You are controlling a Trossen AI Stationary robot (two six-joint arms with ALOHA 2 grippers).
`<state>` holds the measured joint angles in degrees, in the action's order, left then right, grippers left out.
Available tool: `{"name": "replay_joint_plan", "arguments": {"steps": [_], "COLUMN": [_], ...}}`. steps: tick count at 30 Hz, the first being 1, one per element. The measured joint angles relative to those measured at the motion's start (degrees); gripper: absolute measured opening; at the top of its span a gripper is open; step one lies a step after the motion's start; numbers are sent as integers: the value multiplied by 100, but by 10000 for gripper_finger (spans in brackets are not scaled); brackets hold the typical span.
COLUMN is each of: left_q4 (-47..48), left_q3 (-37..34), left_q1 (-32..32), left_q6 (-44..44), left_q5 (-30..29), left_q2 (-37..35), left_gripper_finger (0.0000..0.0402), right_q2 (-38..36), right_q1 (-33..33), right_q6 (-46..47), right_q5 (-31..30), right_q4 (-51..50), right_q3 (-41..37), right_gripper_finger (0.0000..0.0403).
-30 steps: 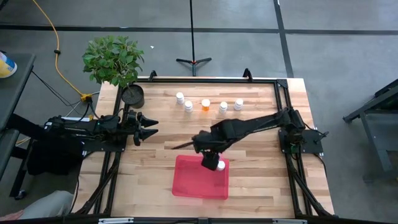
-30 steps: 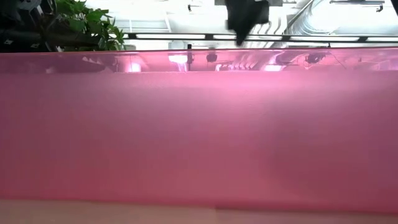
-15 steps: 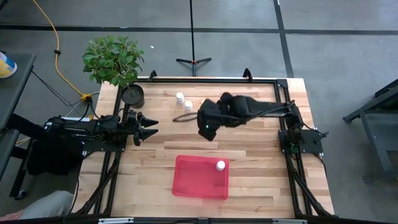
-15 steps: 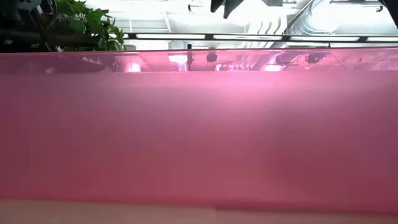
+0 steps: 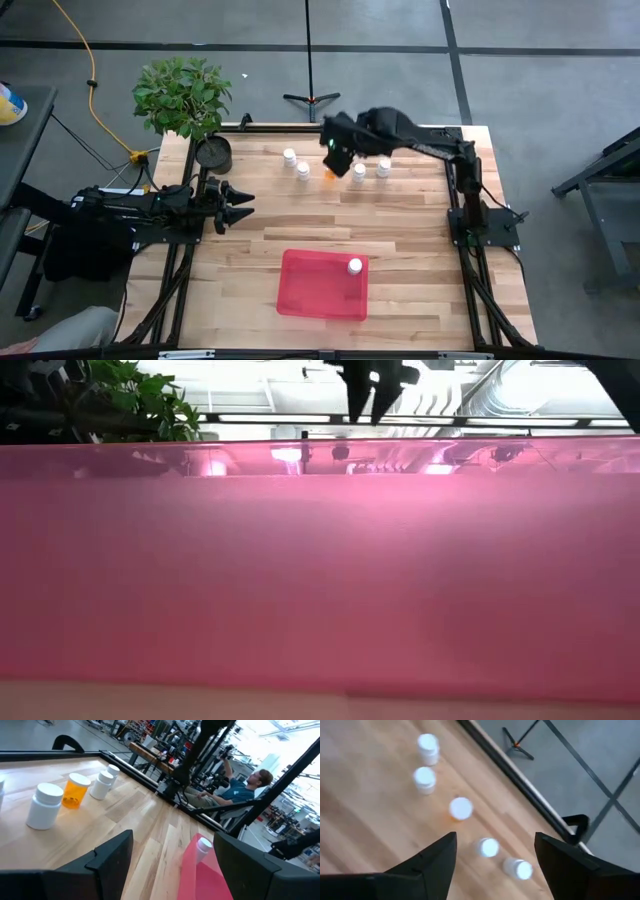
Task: Pick and place pill bottles into a basket
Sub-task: Put the white pill bottle into the red bin
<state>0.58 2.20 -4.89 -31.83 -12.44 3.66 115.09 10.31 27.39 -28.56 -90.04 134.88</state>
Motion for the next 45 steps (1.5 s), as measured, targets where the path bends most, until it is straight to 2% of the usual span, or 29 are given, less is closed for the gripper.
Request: {"name": "replay_joint_plan", "arguments": {"steps": [10,18,27,34,42,45], "left_q4": [6,6,133,131,131,131], "left_q3": [0,0,0,0,0,0], "left_q1": [-1,0,0,1,1,-1], "left_q6": [-17,-22,-31,-24,-17,-17], "left_q5": [58,60,60,20,-12,-14], "left_q2": [-2,0,-2,-1,-1,-2], "left_gripper_finger": [310,310,310,310,310,310], "right_q2": [-7,-7,-14,-14,-14,-14], "right_q1": [1410,2556,3684,3897,3785,3754], "right_q6": [-542,-694,-1059,-1299,-1582,-1603], "right_q5": [231,819,2307,2836,3105,3413], "right_q4": [1,1,7,6,-2,-9], "right_q3": [7,7,-254,-941,-2269,-2678], "right_gripper_finger": [262,262,262,262,262,262]}}
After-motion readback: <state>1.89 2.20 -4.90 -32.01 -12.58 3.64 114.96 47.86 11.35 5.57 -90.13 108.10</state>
